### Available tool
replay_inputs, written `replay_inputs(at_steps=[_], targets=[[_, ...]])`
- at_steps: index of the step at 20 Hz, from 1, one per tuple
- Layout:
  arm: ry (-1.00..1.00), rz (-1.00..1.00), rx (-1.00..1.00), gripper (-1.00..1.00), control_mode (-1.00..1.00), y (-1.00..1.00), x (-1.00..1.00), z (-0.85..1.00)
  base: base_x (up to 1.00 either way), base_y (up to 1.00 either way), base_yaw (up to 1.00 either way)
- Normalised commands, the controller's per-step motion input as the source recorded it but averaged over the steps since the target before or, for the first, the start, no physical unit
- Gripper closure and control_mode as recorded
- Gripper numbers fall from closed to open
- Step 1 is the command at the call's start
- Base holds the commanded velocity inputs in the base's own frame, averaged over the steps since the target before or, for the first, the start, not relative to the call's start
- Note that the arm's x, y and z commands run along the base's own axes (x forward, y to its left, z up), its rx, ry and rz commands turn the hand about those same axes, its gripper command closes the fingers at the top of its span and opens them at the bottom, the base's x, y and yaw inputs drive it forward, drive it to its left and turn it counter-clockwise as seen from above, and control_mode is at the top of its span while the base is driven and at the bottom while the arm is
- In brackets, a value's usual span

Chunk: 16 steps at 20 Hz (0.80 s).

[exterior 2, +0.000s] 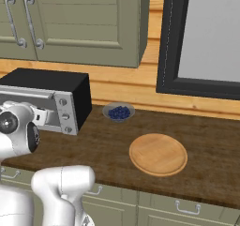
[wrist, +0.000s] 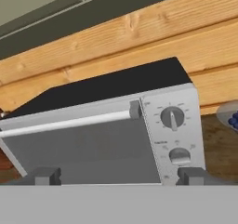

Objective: Pick up the kebab skewer and baguette bread, and place them inside the toaster oven. Close the toaster oven door and start by setting the timer.

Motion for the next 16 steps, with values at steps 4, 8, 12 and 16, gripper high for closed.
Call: replay_inputs(at_steps=[4,8,12,16], targets=[[0.01,-0.09,-0.06,-1.00,-1.00,-0.40,0.00,0.00,0.00,0.00,0.00],[0.00,-0.16,-0.07,-1.00,-1.00,-0.34,0.00,0.00,0.00,0.00,0.00],[0.00,-0.12,-0.06,-1.00,-1.00,-0.19,0.03,0.00,0.00,0.00,0.00],[0.00,-0.03,-0.03,-1.00,-1.00,0.00,0.07,0.00,0.00,0.00,0.00]])
